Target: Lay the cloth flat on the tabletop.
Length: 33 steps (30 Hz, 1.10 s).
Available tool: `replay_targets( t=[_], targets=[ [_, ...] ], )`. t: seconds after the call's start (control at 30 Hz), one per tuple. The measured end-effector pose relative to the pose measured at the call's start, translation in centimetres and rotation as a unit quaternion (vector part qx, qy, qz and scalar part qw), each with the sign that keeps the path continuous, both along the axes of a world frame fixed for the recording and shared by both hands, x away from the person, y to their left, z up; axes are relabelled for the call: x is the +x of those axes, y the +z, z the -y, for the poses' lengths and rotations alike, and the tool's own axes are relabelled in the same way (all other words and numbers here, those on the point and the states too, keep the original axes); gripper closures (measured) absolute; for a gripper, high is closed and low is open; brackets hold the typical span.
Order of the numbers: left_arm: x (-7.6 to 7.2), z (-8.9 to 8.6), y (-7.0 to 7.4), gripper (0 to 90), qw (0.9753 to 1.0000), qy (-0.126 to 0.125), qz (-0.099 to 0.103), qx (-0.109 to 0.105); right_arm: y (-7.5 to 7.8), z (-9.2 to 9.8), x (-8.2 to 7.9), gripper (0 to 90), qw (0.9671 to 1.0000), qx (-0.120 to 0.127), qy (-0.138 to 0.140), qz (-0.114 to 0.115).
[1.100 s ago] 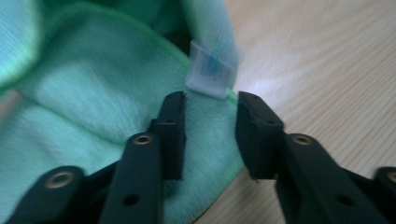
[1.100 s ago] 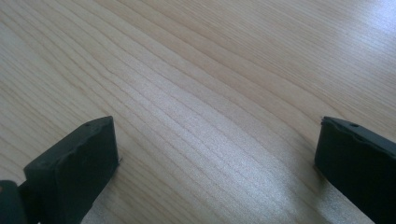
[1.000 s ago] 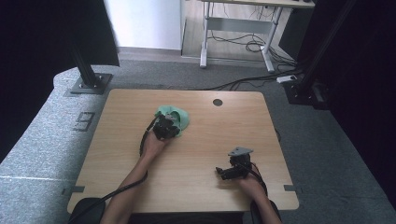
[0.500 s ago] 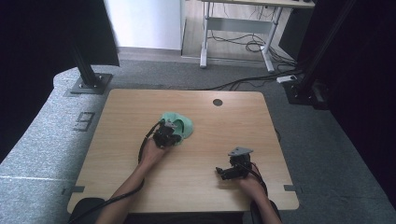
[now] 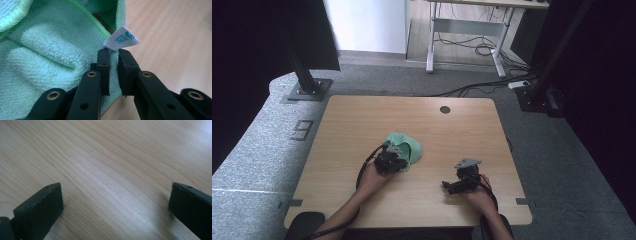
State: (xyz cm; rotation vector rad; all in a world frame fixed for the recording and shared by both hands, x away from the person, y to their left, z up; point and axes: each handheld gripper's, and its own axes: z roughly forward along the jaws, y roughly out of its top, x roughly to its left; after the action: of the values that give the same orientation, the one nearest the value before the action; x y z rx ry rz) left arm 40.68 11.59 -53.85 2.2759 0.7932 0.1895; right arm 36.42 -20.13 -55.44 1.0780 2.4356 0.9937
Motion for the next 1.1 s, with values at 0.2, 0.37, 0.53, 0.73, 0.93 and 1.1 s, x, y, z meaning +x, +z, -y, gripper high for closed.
replay_targets(
  t=[0.2,0.37,0.53,0.73,0.93,1.1],
  targets=[
    [-1.6,-0.3,-0.2,68.2,0.9998,-0.015,0.002,-0.015,0.7,-0.5,0.1,14.5,0.9999,0.009,0.0,-0.011],
    [-1.9,-0.3,-0.5,59.9,0.9994,-0.017,0.003,-0.029,1.2,-1.2,0.4,18.7,0.9996,0.025,0.006,-0.01],
    [-2.6,0.1,-0.7,49.9,0.9993,-0.021,0.023,-0.022,2.4,-2.8,1.0,22.3,0.9987,0.043,0.026,-0.003],
    [-3.2,0.3,-0.8,56.4,0.9983,-0.015,0.056,-0.002,3.4,-6.2,2.5,28.3,0.9975,0.044,0.055,0.002],
    [-3.1,0.0,-0.8,71.5,0.9984,0.0,0.056,-0.005,4.1,-8.8,4.2,31.1,0.9965,0.053,0.063,0.007],
    [-2.9,-0.2,-0.8,77.5,0.9987,0.009,0.047,-0.015,4.2,-10.2,5.3,38.5,0.9971,0.046,0.059,0.015]
  ],
)
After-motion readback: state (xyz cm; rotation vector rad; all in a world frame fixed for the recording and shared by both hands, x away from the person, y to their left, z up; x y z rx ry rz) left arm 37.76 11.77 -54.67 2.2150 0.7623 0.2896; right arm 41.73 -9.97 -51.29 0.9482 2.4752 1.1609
